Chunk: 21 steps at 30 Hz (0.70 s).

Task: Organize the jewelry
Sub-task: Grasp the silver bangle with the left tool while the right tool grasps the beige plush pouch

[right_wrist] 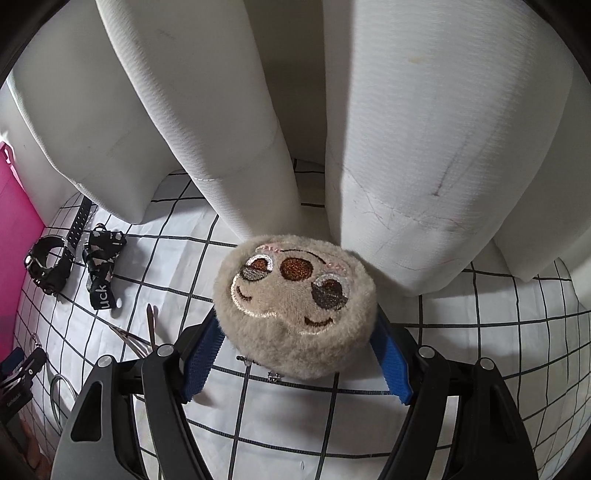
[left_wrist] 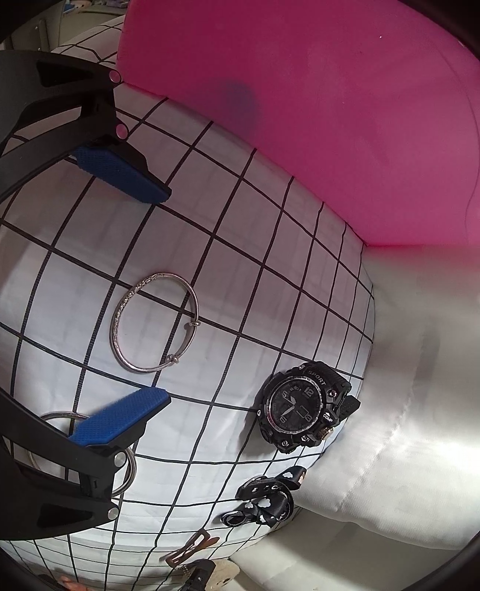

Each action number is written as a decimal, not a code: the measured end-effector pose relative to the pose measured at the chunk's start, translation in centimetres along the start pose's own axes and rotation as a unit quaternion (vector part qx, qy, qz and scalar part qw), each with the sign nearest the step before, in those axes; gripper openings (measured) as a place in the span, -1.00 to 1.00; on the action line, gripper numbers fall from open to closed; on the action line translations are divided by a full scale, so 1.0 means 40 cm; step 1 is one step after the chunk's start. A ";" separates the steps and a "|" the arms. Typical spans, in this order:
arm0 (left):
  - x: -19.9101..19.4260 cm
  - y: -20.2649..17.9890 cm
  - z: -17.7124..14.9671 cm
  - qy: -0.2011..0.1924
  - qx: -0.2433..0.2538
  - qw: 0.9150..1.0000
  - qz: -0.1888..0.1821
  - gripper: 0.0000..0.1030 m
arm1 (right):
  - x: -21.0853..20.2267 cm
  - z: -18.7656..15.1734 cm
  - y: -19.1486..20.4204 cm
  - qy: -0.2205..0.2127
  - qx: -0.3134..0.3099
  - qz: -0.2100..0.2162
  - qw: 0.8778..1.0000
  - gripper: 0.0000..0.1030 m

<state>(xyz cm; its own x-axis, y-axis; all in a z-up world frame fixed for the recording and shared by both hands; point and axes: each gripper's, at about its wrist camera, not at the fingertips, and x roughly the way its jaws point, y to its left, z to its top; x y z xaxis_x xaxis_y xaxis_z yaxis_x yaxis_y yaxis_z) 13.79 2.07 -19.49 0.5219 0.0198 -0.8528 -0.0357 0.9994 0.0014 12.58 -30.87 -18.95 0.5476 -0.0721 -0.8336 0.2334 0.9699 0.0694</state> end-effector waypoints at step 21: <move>-0.059 -0.048 -0.046 -0.038 0.035 0.999 -0.017 0.03 | 0.031 -0.014 0.068 -0.022 -0.032 -0.009 0.999 0.20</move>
<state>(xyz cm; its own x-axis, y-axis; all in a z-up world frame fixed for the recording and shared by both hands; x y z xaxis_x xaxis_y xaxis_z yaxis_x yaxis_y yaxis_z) 11.07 0.06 -18.44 0.5855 -0.0153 -0.8105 0.0411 0.9991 0.0108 13.44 -28.18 -20.10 0.5797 -0.0986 -0.8088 0.1928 0.9811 0.0186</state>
